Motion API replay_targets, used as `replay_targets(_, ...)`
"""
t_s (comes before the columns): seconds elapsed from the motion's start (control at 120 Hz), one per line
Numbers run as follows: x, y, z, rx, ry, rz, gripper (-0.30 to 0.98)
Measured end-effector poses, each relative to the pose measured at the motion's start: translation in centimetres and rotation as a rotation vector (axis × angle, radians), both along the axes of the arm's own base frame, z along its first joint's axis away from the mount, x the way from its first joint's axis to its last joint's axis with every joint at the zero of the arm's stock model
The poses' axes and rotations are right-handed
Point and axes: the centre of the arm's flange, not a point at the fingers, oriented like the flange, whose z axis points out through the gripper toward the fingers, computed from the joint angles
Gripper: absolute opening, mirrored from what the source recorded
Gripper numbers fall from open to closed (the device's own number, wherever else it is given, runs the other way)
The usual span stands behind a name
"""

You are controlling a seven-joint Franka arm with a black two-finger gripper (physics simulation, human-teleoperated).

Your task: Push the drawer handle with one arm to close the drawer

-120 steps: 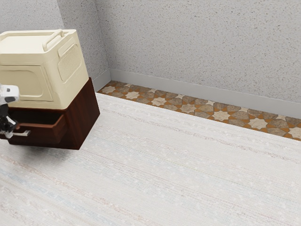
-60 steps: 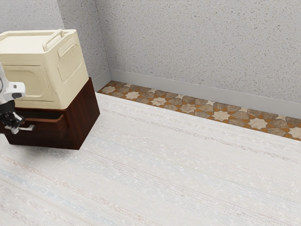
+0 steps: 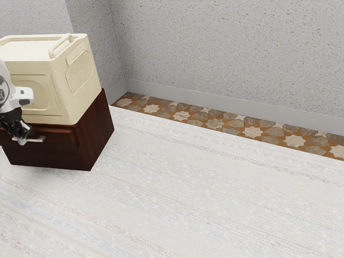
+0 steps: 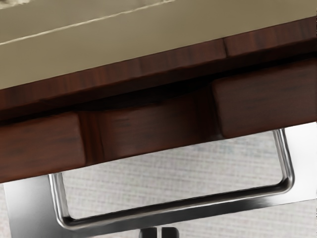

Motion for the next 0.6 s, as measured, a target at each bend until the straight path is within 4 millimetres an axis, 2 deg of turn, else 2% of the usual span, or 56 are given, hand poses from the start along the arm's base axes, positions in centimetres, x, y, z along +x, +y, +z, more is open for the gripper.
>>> replay_targets(0.6,1.3,1.5,-0.1,0.009,0.024,-0.189,-0.1)
